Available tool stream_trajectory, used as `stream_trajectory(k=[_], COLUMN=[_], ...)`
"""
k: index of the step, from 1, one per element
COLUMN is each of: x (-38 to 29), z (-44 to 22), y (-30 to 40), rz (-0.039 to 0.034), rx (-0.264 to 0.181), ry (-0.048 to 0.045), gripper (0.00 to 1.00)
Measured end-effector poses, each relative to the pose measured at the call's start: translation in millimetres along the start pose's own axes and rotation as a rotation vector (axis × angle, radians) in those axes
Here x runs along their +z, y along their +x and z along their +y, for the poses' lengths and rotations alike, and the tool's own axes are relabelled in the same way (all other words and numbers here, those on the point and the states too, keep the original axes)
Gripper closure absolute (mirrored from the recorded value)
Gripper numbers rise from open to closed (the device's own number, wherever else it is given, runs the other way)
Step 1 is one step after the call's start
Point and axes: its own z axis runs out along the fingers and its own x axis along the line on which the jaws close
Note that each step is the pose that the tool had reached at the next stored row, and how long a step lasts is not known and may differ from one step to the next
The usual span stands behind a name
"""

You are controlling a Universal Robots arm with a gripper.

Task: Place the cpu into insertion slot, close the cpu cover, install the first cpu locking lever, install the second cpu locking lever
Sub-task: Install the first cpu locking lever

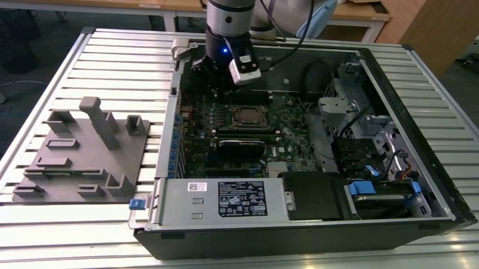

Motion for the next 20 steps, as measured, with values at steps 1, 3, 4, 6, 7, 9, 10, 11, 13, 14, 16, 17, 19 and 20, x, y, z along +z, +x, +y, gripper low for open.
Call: stream_trajectory(k=[1,3,4,6,7,9,10,11,13,14,16,17,19,20], x=[-2.8,-6.0,-5.9,-6.2,-6.3,-6.3,-6.3,-6.3,-6.2,-6.2,-6.2,-6.0,-5.6,-5.5], z=[0.0,0.0,0.0,0.0,0.0,0.0,0.0,-0.1,-0.2,-0.2,-0.3,-0.5,-0.8,-0.9], y=[0.2,0.3,0.3,0.3,0.4,0.4,0.4,0.4,0.3,0.4,1.1,2.6,5.9,6.6], rz=[0.0,0.0,-0.0001,-0.0001,0.0001,0.0014,0.0017,0.0022,0.0047,0.0047,0.005,0.0051,0.0055,0.0062], rx=[0.0,0.0,0.0,0.0,0.0,-0.001,-0.001,-0.001,-0.003,-0.003,-0.003,-0.003,-0.003,-0.004], ry=[0.0,-0.0001,-0.0003,-0.0003,-0.0005,-0.0119,-0.0148,-0.0204,-0.0447,-0.046,-0.047,-0.0482,-0.0521,-0.0585], gripper=[0.9,0.9,0.9,0.9,0.9,0.9,0.9,0.9,0.9,0.9,0.9,0.9,0.9,0.9])
